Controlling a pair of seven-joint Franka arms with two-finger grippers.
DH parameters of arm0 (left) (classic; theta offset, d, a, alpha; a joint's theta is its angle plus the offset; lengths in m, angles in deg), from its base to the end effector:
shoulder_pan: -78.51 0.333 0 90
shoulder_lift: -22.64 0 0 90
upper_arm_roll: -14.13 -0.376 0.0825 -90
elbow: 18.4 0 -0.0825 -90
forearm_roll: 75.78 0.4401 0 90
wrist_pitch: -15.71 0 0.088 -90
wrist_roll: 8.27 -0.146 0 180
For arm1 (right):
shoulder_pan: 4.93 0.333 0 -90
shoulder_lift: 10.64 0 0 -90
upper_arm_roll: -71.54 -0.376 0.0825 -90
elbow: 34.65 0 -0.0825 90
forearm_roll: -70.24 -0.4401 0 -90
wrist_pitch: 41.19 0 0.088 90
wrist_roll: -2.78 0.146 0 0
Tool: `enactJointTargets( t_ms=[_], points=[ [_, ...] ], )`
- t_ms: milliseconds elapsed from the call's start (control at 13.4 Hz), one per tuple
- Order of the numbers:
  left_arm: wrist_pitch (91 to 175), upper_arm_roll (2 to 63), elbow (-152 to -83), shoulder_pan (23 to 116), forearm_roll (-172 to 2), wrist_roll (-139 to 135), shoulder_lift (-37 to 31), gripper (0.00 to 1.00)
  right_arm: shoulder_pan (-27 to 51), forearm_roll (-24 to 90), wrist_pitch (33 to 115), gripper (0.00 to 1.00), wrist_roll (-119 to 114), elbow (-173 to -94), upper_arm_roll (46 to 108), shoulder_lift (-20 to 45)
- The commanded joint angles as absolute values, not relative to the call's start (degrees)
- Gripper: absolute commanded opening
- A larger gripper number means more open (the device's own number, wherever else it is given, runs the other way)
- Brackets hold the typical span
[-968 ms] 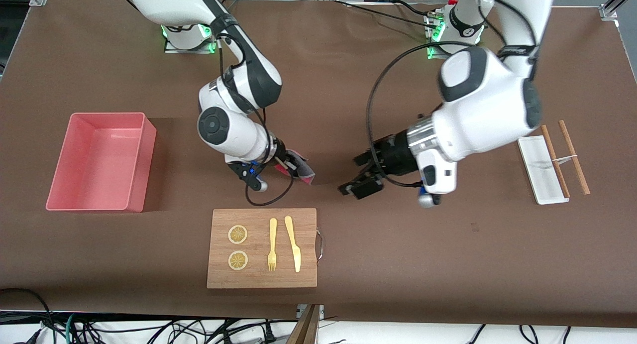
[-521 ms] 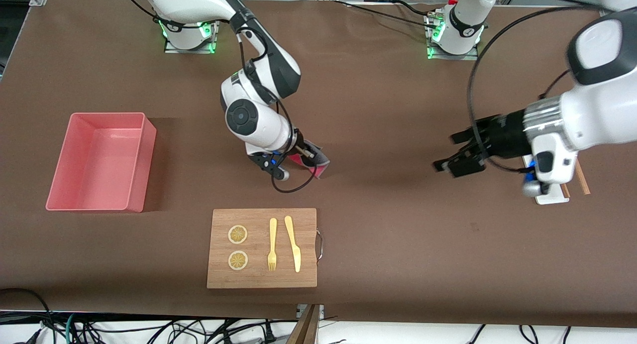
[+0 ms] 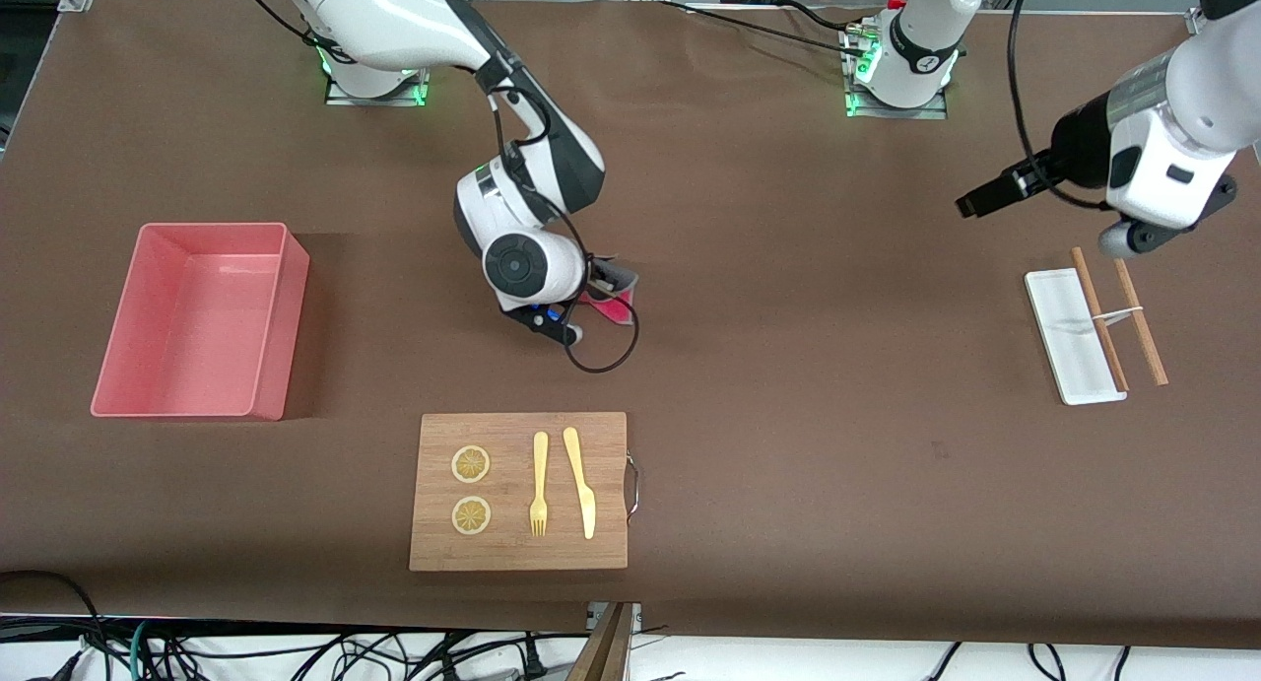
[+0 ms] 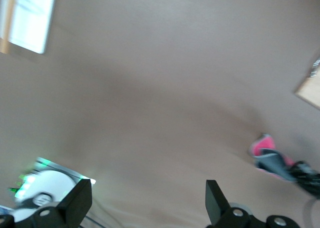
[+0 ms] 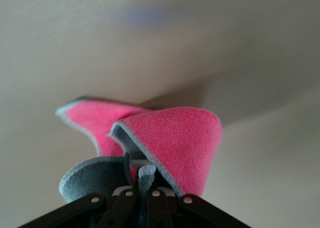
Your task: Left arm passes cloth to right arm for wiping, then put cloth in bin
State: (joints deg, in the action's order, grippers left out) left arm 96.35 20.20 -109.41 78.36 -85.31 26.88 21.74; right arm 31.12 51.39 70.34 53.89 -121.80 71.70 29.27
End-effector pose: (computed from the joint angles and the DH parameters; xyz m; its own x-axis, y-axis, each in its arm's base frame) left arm 0.5826 -0.0894 0.6173 0.8532 0.4556 -0.2541 0.4768 -0.8786 0.0255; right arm 0.5915 0.4696 0.2092 0.8374 -0.3957 -0.3772 -0.4044 -0.9126 0.0596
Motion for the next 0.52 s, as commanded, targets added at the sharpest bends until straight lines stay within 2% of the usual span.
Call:
enactJointTargets(
  t_ms=[0,298,447],
  points=[
    [100.2,21.0,-118.9,81.9,-79.9,18.1,27.8,1.0,27.3,52.8,67.4,0.0,45.4,-122.4,72.1,28.5],
    [117.2,21.0,-135.3,84.1,-77.8,7.1,35.8,1.0,19.3,55.7,63.2,0.0,34.0,-122.9,72.2,28.9],
    [122.1,21.2,-136.4,84.1,-74.7,4.7,35.6,1.0,14.4,56.3,62.1,0.0,26.3,-122.9,72.2,28.9]
  ],
)
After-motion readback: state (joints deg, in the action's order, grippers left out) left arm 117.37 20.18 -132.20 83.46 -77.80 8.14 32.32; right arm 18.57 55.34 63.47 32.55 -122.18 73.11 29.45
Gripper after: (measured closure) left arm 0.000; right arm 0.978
